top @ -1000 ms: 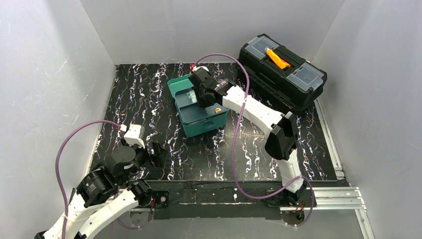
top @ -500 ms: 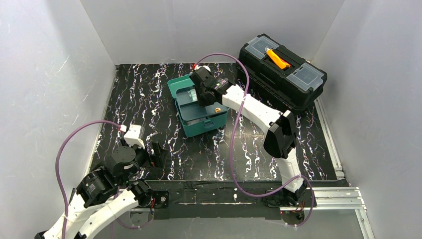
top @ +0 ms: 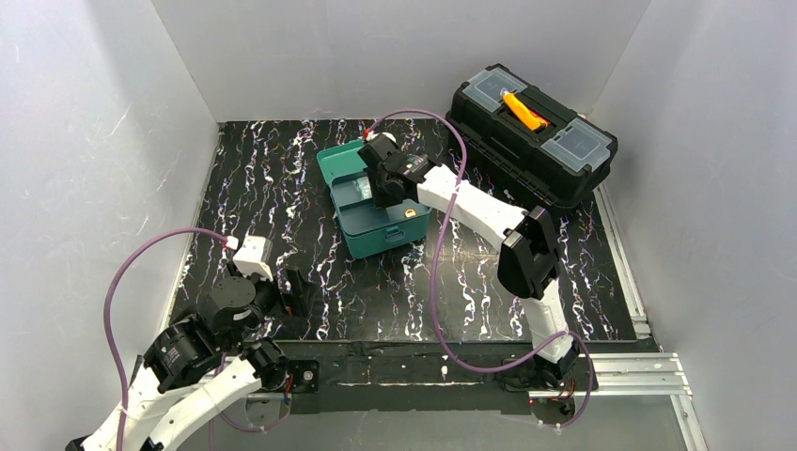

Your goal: Organize the medicine kit

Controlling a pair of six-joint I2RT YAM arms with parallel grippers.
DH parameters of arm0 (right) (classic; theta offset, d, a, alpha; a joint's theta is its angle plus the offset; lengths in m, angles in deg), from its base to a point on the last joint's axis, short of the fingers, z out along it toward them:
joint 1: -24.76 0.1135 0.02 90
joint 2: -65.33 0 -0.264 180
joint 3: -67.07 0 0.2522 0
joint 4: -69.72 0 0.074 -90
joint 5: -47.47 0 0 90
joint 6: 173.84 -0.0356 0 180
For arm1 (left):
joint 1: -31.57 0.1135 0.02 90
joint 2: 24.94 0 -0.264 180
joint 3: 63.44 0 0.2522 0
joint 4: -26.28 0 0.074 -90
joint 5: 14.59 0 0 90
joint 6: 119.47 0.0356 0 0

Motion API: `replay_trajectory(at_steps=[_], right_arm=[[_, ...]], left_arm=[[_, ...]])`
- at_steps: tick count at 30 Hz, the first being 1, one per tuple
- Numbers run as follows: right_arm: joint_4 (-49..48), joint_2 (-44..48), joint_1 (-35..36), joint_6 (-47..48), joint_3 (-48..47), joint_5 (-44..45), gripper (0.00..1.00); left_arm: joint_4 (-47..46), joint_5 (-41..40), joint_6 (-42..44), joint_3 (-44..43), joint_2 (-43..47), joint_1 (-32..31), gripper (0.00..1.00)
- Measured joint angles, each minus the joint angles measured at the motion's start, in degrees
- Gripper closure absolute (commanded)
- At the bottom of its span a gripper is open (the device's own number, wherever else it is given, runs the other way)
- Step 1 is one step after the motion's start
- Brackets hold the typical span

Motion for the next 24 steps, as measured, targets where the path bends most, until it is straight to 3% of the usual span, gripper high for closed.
replay_trajectory(at_steps=[24], right_arm=[[-7.21,2.25,0.92,0.37,9.35,0.24,0.99]], left_arm=[[0.11,-0.55,-0.02,0.0,0.0,0.02,0.02]])
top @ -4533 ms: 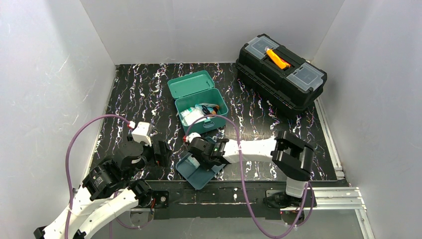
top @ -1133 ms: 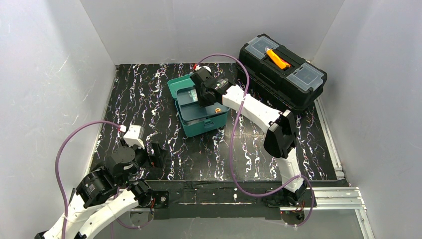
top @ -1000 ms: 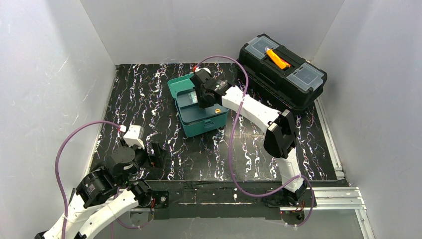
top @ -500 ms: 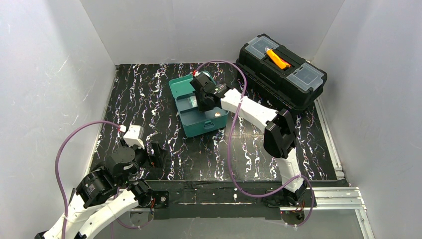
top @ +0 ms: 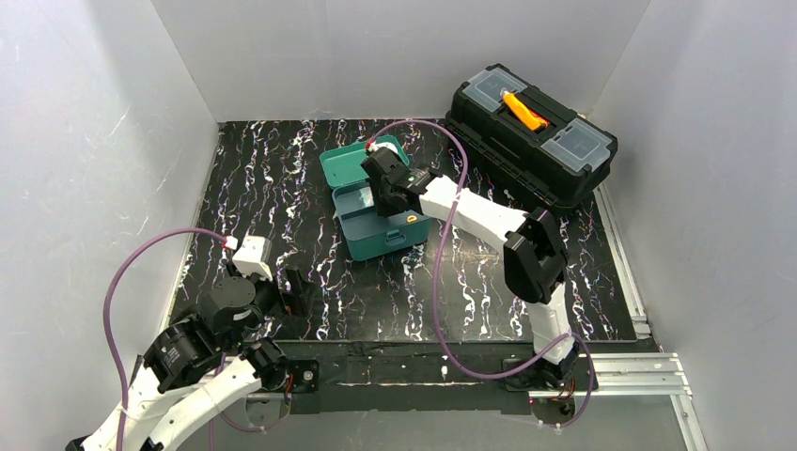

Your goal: Organize the medicine kit

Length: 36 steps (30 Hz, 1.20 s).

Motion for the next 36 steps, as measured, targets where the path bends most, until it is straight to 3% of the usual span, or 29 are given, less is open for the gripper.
replay_trajectory(at_steps=[12,19,25,26,29,36], right_arm=[[-7.98,14.32,2.62,-2.91,20.72,-0.07,0.99],[-8.13,23.3,7.37,-12.83,31.3,5.01,0.99],[-6.58,26.29,11.41,-24.81,34.67,11.21,0.99],[-5.95,26.14,11.82,-26.27,34.38,12.02,0.97],[-2.91,24.92,12.79,-29.51,32.26,14.01,0.78],[4.02,24.57,14.14,-33.7,29.75,15.91,0.62]], left_arm=[[0.26,-0.83,-0.35,0.0,-0.24,-0.02,0.02],[0.83,-1.77,-1.55,-0.39,-2.67,-0.02,0.02],[2.21,-2.16,-5.07,-2.01,-5.9,-0.02,0.02],[2.21,-1.92,-5.6,-2.19,-6.21,-0.02,0.02],[2.23,0.02,-7.3,-2.95,-7.28,-0.02,0.02],[3.26,5.6,-9.97,-5.53,-11.65,0.0,0.02]])
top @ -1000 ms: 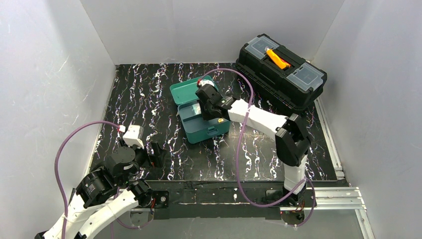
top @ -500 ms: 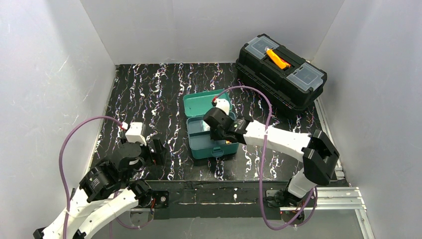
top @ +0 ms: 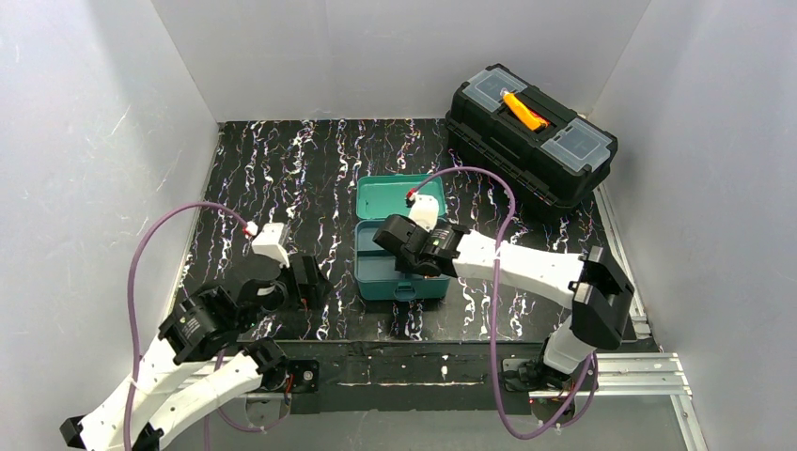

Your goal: Organize the medicine kit

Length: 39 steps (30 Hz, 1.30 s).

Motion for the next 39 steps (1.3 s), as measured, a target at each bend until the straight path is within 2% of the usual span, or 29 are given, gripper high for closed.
replay_trajectory(at_steps=[6,14,25,29,33,39], right_arm=[[3.28,3.98,0.11,0.83,-0.04,2.21,0.5],[5.03,14.32,-3.37,8.33,-0.07,3.43,0.39],[2.78,23.3,-12.79,18.8,7.82,-1.84,0.35],[0.9,25.94,-13.73,20.68,10.16,-3.34,0.36],[-0.76,26.71,-14.58,21.59,12.09,-4.35,0.36],[-3.19,26.69,-16.57,22.05,13.6,-6.58,0.35]], left_arm=[[-0.37,4.24,-1.16,-0.04,-4.87,-0.02,0.02],[-5.55,7.28,-2.21,1.22,-14.29,0.0,0.02],[-12.66,6.86,-3.5,1.46,-28.59,0.11,0.02],[-14.6,7.34,-3.74,1.42,-30.51,0.59,0.12],[-15.89,7.52,-3.74,0.76,-32.0,1.27,0.18],[-16.44,7.02,-3.02,-0.11,-33.05,2.86,0.21]])
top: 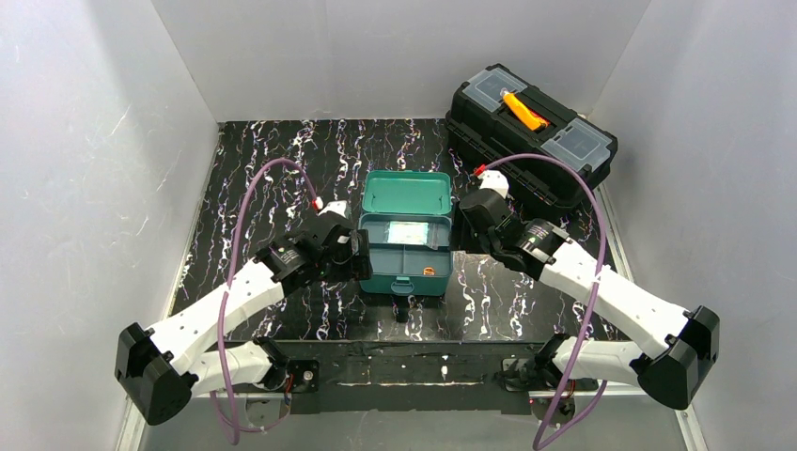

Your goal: Organize the medicine kit

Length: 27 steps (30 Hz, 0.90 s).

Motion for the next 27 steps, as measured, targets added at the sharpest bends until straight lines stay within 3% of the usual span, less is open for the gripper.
replay_trajectory(at_steps=[9,18,27], right_arm=[[-1.81,0.0,-0.72,0.76,2.05,-2.14,0.35],[-2.95,0.02,-2.29,1.03,2.19,-2.95,0.35],[-4.26,2.16,-4.15,1.29,4.63,-3.69,0.36]], left_arm=[[0.15,-0.7,1.29,-2.19,1.66,0.74,0.18],[-0.9,-0.81,3.15,-3.89,-3.78,2.49,0.39],[-4.09,1.4,5.25,-3.85,-9.01,6.8,0.76]])
